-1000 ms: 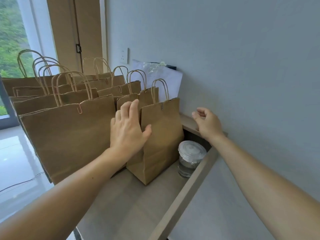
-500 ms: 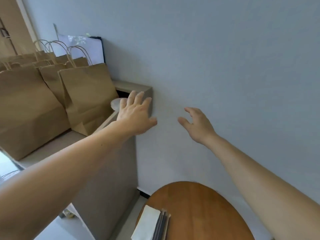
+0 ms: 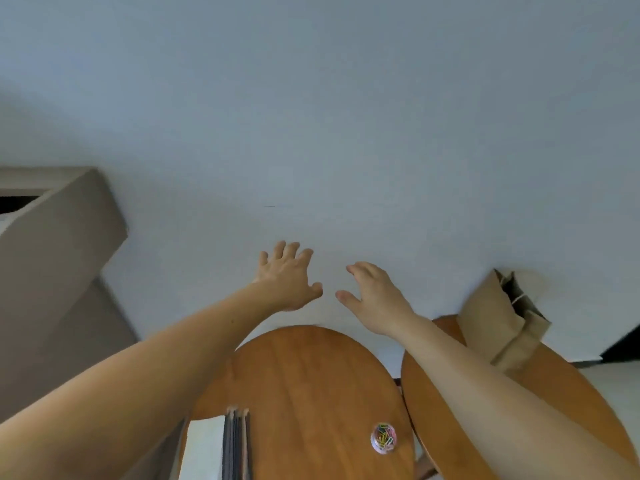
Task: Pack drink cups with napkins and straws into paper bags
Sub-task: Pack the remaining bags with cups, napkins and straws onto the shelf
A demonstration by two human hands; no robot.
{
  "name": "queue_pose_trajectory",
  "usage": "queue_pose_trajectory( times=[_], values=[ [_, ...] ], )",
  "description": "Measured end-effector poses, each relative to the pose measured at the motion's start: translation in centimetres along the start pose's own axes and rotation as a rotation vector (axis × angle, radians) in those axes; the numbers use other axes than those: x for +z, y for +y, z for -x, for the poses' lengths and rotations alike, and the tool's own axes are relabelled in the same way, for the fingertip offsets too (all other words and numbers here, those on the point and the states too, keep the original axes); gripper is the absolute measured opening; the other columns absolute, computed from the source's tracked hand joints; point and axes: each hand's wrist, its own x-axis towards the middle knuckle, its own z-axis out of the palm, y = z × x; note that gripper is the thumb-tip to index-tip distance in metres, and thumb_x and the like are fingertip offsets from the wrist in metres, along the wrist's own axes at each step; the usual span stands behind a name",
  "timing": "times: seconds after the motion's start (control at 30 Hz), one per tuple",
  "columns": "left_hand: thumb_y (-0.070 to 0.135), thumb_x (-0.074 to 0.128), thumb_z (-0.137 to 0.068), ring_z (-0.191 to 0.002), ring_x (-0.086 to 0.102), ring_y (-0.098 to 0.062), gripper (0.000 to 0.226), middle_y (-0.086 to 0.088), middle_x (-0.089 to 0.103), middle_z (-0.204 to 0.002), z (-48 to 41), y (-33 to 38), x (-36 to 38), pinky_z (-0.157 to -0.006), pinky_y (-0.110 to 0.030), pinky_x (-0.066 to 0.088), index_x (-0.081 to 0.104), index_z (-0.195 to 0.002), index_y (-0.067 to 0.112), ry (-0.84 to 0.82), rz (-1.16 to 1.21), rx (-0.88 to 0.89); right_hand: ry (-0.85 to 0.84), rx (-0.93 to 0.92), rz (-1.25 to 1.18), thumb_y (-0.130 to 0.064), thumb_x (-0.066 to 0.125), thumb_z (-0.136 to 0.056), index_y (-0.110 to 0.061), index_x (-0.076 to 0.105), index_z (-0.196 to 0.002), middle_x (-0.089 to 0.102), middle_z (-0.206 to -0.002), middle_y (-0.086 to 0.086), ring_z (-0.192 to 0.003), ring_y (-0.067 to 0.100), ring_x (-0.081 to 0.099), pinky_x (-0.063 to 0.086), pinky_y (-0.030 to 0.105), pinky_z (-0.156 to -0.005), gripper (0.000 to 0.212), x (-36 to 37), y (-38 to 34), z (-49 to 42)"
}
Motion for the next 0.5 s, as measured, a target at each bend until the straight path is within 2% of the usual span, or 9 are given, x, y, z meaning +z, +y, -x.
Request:
queue_pose_trajectory(
  times=[0.2, 0.37, 0.43, 0.5],
  values=[
    [0.059, 0.044, -0.092, -0.15, 0.004, -0.029, 0.076, -0.006, 0.013, -0.163, -2.4, 9.7, 4.1, -0.119, -0.052, 0.015, 0.018, -0.154, 0.023, -0.095, 0.068, 0.193, 0.01, 0.274, 0.052, -0.05, 0.046, -0.1, -0.015, 0.028, -0.153, 0.025, -0.159, 0.003, -0.146, 0.021, 0.02, 0.026, 0.04, -0.118, 0.067, -1.9, 9.5, 6.1],
    [0.058, 0.045, -0.092, -0.15, 0.007, -0.029, 0.075, -0.006, 0.016, -0.162, -4.5, 17.5, 6.3, -0.119, -0.052, 0.016, 0.021, -0.154, 0.022, -0.143, 0.098, 0.285, 0.051, 0.48, 0.051, -0.052, 0.046, -0.098, -0.018, 0.036, -0.149, 0.039, -0.149, 0.003, -0.136, 0.022, 0.037, 0.037, 0.039, -0.109, 0.062, -3.9, 18.7, 8.5],
    [0.057, 0.045, -0.093, -0.149, 0.009, -0.029, 0.074, -0.006, 0.017, -0.162, -6.0, 20.4, 7.1, -0.118, -0.051, 0.017, 0.022, -0.153, 0.022, -0.155, 0.097, 0.284, 0.102, 0.552, 0.137, -0.054, 0.043, -0.097, -0.019, 0.047, -0.137, 0.051, -0.135, 0.005, -0.126, 0.025, 0.046, 0.04, 0.047, -0.105, 0.054, -4.7, 22.6, 8.8],
    [0.056, 0.044, -0.094, -0.149, 0.011, -0.028, 0.072, -0.005, 0.019, -0.161, -7.5, 23.1, 7.9, -0.118, -0.05, 0.019, 0.023, -0.153, 0.021, -0.18, 0.109, 0.256, 0.132, 0.605, 0.154, -0.051, 0.042, -0.096, -0.018, 0.053, -0.118, 0.057, -0.118, 0.006, -0.115, 0.028, 0.052, 0.046, 0.049, -0.095, 0.042, -5.7, 26.9, 8.9]
  ],
)
